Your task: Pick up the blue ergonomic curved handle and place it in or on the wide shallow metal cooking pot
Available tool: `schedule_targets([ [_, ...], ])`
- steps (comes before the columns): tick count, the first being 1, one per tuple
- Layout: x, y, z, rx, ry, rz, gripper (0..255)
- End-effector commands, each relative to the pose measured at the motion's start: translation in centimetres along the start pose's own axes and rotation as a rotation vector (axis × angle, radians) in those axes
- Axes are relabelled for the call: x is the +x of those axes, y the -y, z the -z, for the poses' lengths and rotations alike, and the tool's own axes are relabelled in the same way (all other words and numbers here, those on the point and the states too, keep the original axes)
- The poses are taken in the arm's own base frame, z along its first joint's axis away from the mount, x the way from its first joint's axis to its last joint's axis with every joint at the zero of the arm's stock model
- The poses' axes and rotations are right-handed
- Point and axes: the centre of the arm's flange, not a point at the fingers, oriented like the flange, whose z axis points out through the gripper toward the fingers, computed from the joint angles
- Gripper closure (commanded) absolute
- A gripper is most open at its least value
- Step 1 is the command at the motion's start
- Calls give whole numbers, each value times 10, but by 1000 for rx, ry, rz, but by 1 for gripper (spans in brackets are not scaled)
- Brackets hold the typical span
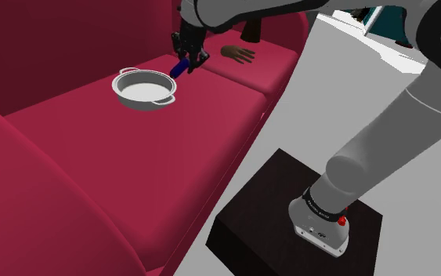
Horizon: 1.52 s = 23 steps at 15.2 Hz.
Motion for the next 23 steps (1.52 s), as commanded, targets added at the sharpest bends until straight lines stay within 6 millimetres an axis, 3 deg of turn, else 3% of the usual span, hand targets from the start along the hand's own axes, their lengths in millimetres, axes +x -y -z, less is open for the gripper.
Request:
schedule_targets([
  [1, -13, 23, -3, 0, 0, -2, 255],
  [10, -70, 125, -19, 0, 0, -2, 255],
  [23, -79, 108, -85, 0, 0, -2, 255],
])
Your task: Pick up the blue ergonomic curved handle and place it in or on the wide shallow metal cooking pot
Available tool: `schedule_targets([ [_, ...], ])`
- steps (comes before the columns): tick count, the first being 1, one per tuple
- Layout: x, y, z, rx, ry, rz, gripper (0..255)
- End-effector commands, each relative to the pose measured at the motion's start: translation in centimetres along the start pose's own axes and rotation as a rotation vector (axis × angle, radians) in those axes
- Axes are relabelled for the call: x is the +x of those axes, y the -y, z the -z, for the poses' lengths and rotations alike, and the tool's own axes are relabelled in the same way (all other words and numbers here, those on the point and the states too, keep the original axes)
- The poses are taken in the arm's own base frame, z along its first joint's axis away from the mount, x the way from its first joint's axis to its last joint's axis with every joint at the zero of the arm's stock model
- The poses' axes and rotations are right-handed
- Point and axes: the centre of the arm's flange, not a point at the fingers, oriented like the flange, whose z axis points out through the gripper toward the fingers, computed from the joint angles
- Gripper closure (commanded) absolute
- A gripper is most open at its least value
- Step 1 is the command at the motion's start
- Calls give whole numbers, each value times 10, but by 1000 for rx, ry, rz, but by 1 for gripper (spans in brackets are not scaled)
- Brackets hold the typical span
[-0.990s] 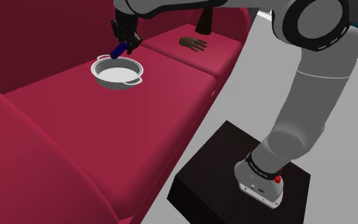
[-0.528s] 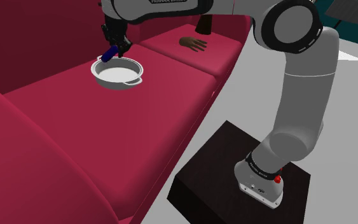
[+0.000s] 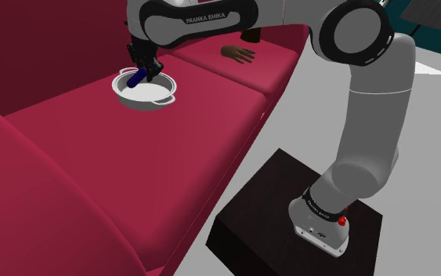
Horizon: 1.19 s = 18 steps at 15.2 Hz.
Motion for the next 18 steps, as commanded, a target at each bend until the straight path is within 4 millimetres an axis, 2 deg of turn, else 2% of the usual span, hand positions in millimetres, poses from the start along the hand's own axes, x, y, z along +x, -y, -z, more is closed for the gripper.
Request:
schedule_targets([
  [1, -2, -2, -8, 1, 0, 0, 255],
  [8, -2, -2, -8, 1, 0, 0, 255],
  [9, -2, -2, -8, 1, 0, 0, 0],
  [14, -2, -2, -8, 1, 0, 0, 0],
  [18, -2, -2, 42, 1, 0, 0, 0],
])
